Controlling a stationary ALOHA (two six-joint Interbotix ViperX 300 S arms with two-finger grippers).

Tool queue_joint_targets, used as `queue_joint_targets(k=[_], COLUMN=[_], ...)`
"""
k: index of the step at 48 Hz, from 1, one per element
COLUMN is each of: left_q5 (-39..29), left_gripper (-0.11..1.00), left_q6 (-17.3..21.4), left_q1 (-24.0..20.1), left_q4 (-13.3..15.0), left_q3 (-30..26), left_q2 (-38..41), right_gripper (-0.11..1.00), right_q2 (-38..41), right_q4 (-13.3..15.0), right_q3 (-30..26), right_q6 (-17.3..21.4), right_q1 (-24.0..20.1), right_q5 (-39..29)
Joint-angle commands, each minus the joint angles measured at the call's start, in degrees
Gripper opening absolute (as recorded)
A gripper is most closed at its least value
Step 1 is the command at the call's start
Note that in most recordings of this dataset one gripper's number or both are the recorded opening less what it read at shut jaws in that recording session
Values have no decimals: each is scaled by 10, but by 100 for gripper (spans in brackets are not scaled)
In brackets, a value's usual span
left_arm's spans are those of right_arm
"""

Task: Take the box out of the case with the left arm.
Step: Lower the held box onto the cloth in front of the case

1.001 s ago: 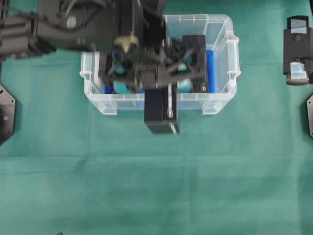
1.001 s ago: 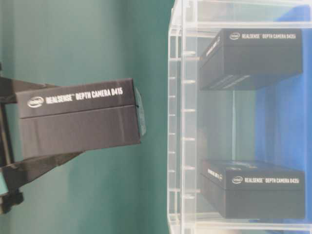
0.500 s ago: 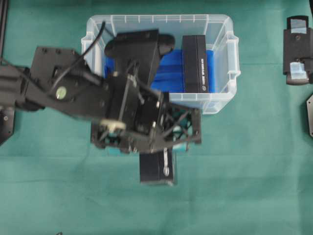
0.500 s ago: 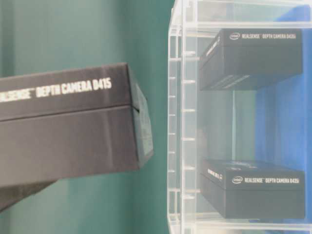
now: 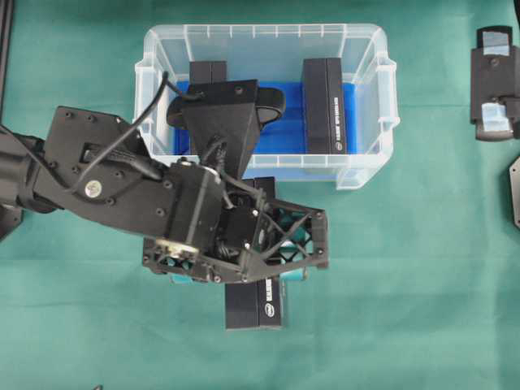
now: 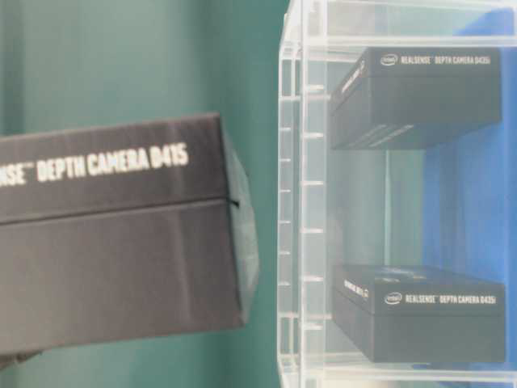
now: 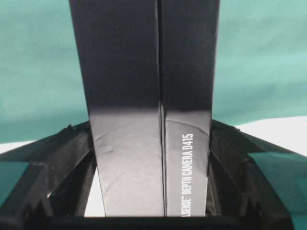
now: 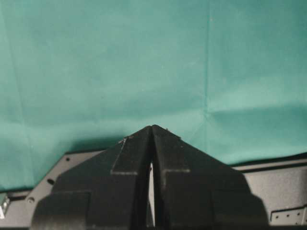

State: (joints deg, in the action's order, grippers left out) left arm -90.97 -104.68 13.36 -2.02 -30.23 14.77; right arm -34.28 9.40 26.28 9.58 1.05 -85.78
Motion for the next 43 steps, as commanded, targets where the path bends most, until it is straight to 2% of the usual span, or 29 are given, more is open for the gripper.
queue_joint_targets(k=[1, 11, 19, 30, 43], left_q5=[1, 1, 11, 87, 197], left_gripper=[60, 60, 60, 60, 60], left_q6=[0, -2, -2, -1, -2], left_q1=[-1, -1, -1, 0, -1], left_q4=[-3, -4, -5, -5, -5], left_q3=[-6, -1, 35, 114, 237], left_q2=[-32, -31, -33, -33, -31], right_gripper=[0, 0, 0, 0, 0], right_q2=[-2, -2, -1, -2, -1], right_q4=[1, 1, 1, 1, 1], right_q3=[-6, -7, -6, -6, -5], right_q6=[1, 1, 1, 1, -1], right_q1=[0, 0, 1, 0, 0], right_q5=[1, 1, 2, 1, 2])
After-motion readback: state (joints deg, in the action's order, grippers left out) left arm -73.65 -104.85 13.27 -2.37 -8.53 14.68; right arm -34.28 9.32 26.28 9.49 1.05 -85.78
